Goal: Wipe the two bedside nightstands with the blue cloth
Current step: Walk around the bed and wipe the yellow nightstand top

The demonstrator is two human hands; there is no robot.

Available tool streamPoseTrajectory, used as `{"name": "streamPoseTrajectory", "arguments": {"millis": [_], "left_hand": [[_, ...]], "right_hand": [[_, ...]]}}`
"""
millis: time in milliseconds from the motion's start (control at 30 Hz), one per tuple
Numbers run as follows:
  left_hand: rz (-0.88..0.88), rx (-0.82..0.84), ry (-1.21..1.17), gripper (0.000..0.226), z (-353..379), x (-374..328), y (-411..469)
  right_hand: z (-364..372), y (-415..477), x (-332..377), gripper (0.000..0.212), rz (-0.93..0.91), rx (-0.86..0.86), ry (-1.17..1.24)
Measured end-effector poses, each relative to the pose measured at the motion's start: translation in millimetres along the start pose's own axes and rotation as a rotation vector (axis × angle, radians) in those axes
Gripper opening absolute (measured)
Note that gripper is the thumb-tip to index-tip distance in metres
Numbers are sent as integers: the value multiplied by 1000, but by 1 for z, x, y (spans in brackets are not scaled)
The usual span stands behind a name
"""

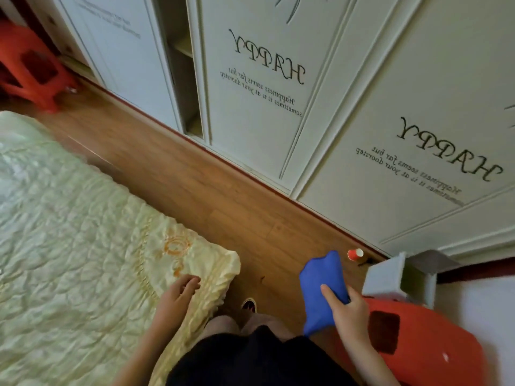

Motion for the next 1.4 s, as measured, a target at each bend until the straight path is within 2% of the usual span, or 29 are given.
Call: {"name": "streamPoseTrajectory", "arguments": {"millis": [233,500,567,667,967,1200,1400], "left_hand": [[-122,-173,-82,25,-15,-39,77],[-238,-328,-151,20,-12,-85,184],[-261,-337,-163,21,-17,-104,216],[-272,-374,-206,25,-32,-137,265],[-183,-554,-329,25,-108,-251,399],[-272,-659,-382,23,-157,-277,513],[-448,-849,-507,24,-203,-276,579]], "right_hand": [[88,105,143,18,-129,269,66],[230,203,257,15,-272,601,5],[261,231,285,12,-314,637,-51],[298,277,327,20,-408,653,-126],[391,400,457,35,-523,696,-191],[530,464,556,33,-592,745,-235],[669,456,665,28,-641,897,-228]]}}
Point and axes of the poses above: each hand's wrist, its own y-axis towards the middle knuckle, its own z-axis out of the palm, x = y × z, the point moved 1 cm from there along y, towards the middle knuckle, and after that the axes turned 7 degrees about -x, right-handed, at the moved point
